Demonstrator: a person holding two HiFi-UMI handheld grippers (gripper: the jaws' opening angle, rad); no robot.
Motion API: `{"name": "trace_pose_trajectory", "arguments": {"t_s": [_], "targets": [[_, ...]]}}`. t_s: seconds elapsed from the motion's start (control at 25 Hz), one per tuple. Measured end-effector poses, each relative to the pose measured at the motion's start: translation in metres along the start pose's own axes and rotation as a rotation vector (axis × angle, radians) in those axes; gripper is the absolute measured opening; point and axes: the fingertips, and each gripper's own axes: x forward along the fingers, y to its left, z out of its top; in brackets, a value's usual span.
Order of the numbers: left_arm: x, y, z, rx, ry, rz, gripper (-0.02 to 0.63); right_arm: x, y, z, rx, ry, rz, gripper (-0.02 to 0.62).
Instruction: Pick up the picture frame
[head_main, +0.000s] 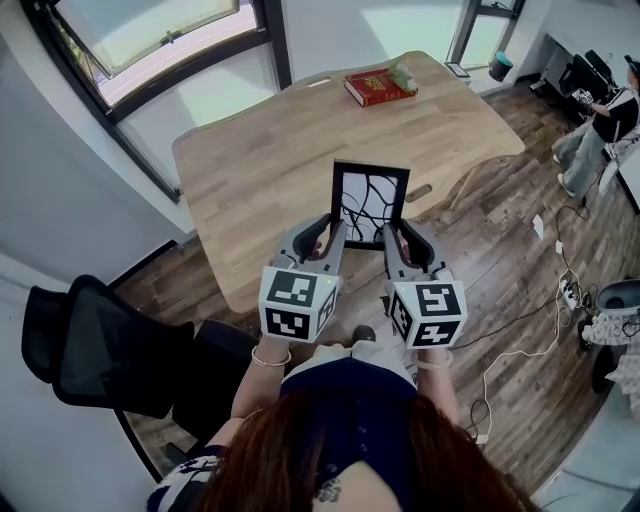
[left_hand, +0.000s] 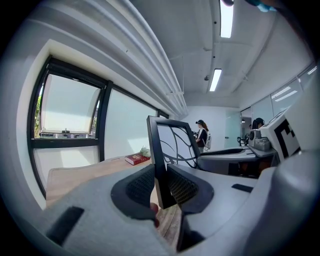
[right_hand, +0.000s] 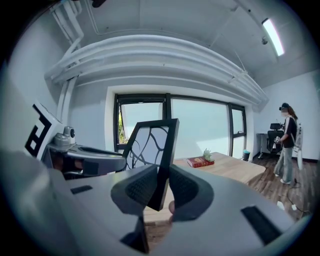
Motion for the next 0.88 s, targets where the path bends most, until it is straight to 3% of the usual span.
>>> {"name": "trace_pose_trajectory", "arguments": {"t_s": [0.88], "targets": [[0.004,-0.012,-0.002,-0.020,-0.002,-0.030,0.091,-0.009,-0.010,-0.003,0.001,0.012,-0.017,0.077]]}}
